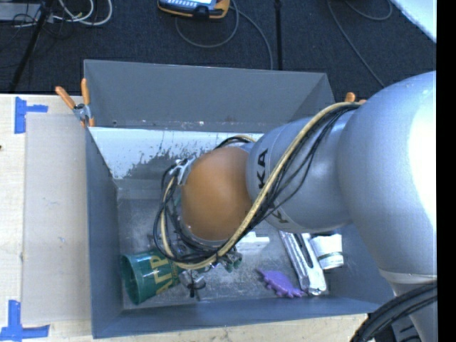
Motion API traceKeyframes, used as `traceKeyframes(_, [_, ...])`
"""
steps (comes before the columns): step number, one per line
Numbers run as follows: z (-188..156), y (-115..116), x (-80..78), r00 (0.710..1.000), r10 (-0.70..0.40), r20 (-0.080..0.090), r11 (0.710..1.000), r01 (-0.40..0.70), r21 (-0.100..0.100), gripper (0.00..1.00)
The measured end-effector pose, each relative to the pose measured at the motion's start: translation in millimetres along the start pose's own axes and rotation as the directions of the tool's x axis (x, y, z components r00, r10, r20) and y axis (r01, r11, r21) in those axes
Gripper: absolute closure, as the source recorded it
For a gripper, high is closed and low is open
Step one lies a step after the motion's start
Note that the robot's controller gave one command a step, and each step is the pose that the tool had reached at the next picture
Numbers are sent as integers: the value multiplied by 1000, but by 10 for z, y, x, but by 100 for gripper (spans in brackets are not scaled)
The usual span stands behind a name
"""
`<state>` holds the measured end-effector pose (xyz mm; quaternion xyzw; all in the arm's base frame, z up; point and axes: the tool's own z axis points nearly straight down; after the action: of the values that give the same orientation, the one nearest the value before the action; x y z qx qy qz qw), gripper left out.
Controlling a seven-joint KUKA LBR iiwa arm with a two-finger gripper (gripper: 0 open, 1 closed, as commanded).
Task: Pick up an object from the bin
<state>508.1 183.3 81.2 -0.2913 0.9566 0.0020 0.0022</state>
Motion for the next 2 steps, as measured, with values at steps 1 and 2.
traceKeyframes(1, [116, 43, -483, 1000, -11, 0, 1000, 11, 2, 100])
traceKeyframes(2, [119, 50, -484, 1000, -8, 2, 1000, 8, 0, 0])
